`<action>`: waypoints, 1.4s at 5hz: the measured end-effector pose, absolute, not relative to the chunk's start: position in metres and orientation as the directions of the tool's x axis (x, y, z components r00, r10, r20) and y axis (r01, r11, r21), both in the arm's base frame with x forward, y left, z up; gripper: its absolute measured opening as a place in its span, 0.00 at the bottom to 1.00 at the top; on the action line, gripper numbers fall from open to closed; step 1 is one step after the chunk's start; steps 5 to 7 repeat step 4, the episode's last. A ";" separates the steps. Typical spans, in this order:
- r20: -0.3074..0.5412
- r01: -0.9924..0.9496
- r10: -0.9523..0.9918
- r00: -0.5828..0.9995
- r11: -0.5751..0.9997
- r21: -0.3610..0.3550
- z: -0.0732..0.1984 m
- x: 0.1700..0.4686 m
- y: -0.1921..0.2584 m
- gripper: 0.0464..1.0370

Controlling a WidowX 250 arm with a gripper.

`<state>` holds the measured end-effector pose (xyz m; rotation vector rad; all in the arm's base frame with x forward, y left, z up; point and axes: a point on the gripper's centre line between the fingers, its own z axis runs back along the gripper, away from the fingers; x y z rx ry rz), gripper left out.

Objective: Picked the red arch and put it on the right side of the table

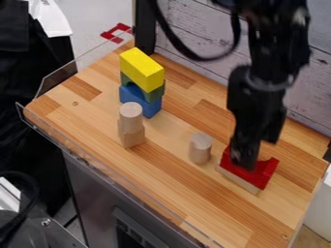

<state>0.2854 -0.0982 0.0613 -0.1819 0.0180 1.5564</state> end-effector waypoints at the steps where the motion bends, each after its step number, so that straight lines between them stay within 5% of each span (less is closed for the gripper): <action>1: -0.063 -0.998 0.998 -0.011 -0.015 -0.068 0.090 0.294 -0.072 0.96; 4: -0.053 -0.996 0.998 -0.041 -0.044 -0.071 0.117 0.291 0.028 0.96; 7: -0.053 -0.996 0.998 -0.041 -0.044 -0.071 0.117 0.291 0.028 0.96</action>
